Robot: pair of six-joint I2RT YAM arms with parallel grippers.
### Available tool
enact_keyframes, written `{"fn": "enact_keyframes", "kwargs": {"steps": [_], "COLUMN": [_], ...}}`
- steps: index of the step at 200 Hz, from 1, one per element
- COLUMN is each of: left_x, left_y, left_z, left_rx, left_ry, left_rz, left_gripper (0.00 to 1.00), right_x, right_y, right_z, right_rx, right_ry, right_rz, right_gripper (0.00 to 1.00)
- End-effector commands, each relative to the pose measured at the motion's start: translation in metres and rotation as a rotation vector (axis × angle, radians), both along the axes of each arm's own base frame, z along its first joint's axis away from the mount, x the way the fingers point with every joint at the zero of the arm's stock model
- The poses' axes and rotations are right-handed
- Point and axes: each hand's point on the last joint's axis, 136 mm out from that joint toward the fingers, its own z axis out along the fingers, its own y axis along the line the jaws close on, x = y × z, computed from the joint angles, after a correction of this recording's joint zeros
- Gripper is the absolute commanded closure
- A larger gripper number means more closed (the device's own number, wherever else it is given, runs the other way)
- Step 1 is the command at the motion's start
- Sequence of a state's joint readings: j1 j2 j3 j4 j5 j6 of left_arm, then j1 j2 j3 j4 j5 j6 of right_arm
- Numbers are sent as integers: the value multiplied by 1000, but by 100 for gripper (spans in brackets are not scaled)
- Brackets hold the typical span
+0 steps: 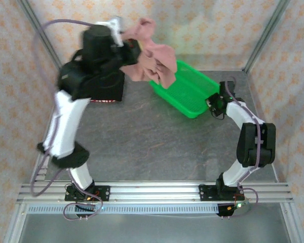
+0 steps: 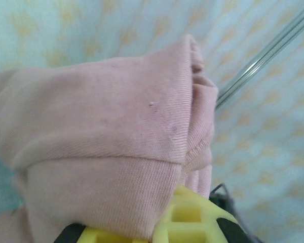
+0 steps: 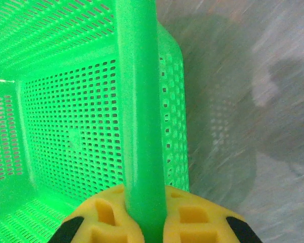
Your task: Fold and stack the t-shirts
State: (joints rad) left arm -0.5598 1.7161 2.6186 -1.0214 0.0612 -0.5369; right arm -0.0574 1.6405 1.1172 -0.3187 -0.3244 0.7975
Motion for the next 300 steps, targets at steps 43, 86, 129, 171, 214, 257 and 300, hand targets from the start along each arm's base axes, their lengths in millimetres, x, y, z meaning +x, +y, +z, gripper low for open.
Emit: {"fn": "enact_keyframes", "kwargs": {"steps": [43,86,129,171,214,257,300], "left_x": [2,9,11,40,-10,9,65], "left_y": [8,-33,-56,-35,-42,-82,-144], "left_z": [-55,-110,-189,-274,-200,-262,-311], "left_rx": [112,120,59,-17,46,-34,76], "left_ry": [106,250,460,689,614,782,832], "left_rz": [9,-142,-173,-94,-228,-283,-347], "left_gripper": [100,100,100,100,100,100,100], "right_x": [-24,-5,13,-32,-86,-120,-139], "right_y": [-105,-128,-109,-56,10,88,128], "right_z": [-16,-24,-3,30,87,99,49], "right_rx": [-92,-109,-72,-111,-107,71,129], "right_ry": [39,39,5,-11,-130,-219,-109], "right_rz": [-558,-646,-372,-44,260,493,594], "right_gripper": [100,100,42,24,18,18,21]}}
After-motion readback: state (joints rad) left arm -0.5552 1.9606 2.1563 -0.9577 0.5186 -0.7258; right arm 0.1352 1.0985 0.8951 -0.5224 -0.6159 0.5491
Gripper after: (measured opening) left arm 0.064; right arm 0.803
